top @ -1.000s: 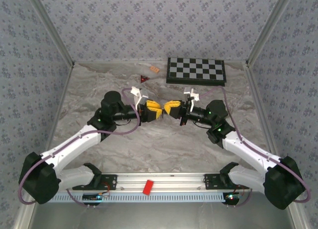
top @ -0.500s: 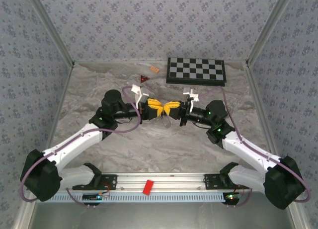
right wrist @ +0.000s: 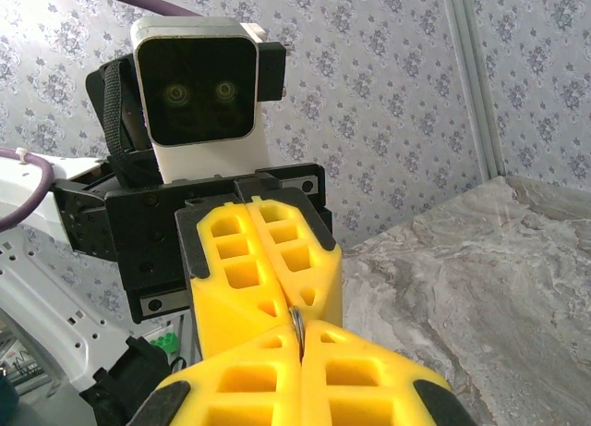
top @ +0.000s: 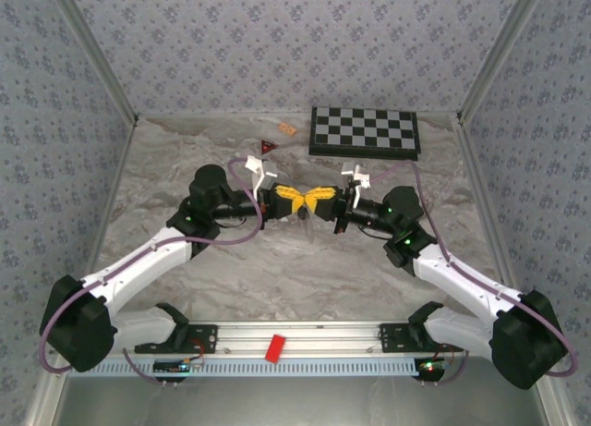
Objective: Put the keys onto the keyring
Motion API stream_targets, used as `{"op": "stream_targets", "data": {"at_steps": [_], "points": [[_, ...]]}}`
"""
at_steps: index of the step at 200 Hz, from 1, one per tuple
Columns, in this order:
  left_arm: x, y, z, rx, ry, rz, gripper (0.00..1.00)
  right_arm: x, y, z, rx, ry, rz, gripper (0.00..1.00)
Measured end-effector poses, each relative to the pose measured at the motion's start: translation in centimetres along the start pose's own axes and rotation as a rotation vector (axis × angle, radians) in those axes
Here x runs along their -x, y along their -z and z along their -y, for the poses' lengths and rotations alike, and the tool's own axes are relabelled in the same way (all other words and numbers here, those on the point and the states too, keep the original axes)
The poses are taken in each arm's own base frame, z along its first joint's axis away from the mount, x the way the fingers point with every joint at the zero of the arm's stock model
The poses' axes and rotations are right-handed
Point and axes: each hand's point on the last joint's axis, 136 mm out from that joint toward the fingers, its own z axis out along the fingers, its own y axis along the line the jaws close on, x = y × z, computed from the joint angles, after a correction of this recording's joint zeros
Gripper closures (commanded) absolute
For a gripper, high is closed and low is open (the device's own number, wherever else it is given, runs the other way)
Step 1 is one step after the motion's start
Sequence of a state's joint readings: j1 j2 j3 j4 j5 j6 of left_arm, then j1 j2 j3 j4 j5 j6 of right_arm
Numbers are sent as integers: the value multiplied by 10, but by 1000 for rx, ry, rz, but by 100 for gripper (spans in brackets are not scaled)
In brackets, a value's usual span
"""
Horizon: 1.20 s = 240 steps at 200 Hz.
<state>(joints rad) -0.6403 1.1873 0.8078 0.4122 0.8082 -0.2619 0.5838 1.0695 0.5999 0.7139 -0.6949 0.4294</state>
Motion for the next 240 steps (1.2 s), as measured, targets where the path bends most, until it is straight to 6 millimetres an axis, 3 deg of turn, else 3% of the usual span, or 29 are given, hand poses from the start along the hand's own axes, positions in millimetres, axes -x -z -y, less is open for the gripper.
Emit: {"op": "stream_targets", "data": {"at_steps": [19,47,92,128,186,240], "points": [[-2,0,0,3,-4,-11,100,-2,0,1,-4,-5,-7,98],[-7,0,0,7,-13,-43,100,-8,5,4,-24,-10,-43,74],[-19,1,-2,18,-35,-117,100,2,14,1,-84,50,-167,62],[-26,3,-1,17,-62,-171,100,2,17,-2,-111,87,-327,59],[-43,8,1,3,-74,-248,100,-44,22,6,-131,47,-583,59],[-50,10,7,-32,-82,-281,100,-53,16,4,-93,83,-651,60]]}}
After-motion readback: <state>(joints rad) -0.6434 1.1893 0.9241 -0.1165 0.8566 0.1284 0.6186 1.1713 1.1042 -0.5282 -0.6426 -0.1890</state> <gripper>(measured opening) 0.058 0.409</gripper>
